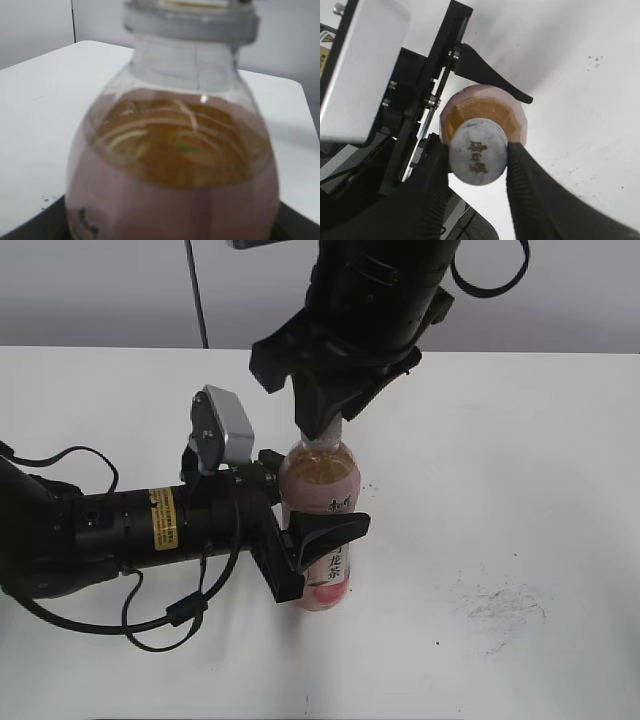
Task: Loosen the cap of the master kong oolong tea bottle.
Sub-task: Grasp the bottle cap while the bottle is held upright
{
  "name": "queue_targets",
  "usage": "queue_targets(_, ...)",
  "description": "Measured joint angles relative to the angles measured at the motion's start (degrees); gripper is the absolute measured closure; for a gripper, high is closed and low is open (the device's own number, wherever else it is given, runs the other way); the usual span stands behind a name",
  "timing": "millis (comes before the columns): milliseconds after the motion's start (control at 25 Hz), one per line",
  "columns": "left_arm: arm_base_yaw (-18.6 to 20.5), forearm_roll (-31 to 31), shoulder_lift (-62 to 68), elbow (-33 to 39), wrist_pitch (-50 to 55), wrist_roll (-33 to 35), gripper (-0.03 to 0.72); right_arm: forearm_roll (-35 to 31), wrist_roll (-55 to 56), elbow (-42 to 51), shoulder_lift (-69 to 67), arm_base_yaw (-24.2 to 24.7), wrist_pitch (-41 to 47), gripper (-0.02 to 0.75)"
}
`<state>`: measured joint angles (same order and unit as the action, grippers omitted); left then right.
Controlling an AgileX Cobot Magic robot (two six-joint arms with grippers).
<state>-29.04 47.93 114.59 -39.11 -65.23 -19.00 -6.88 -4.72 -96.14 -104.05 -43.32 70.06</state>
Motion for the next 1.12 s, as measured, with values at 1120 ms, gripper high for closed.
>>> queue_targets(1120,0.05,-0.46,-0.06,0.10,0.17,-0.15,0.264,-1.63,-94.13,-0.49,0.27,0.06,0.23,0.692)
